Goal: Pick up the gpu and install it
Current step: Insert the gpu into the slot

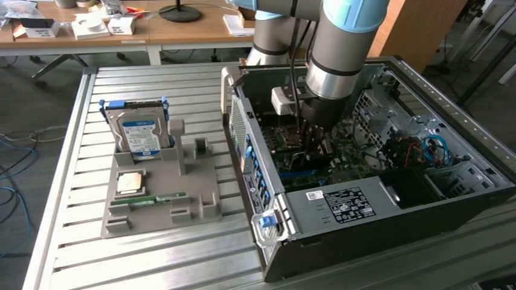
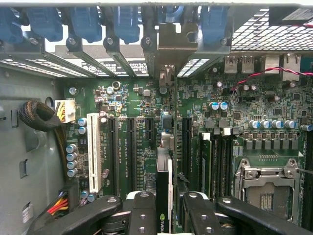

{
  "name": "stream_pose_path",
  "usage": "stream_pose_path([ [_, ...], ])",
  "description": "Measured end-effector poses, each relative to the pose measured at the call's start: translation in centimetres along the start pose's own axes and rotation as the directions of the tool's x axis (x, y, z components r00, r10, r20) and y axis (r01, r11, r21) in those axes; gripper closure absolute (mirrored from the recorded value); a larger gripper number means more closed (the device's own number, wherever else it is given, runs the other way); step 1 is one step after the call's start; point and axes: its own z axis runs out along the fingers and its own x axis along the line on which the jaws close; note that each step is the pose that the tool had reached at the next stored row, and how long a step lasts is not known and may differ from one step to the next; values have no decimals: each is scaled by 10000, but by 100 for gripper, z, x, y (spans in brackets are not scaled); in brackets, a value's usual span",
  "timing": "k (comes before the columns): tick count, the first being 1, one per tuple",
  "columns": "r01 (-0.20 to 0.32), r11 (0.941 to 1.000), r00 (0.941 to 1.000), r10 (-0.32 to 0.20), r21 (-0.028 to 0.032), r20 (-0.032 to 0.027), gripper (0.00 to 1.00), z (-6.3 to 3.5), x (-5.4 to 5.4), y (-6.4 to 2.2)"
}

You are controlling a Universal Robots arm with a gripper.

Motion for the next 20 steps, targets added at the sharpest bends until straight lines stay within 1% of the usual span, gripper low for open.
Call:
stream_pose_path([
  [20, 5, 10000, 10000, -5, 8, 2, 74, 1, 0, 1],
])
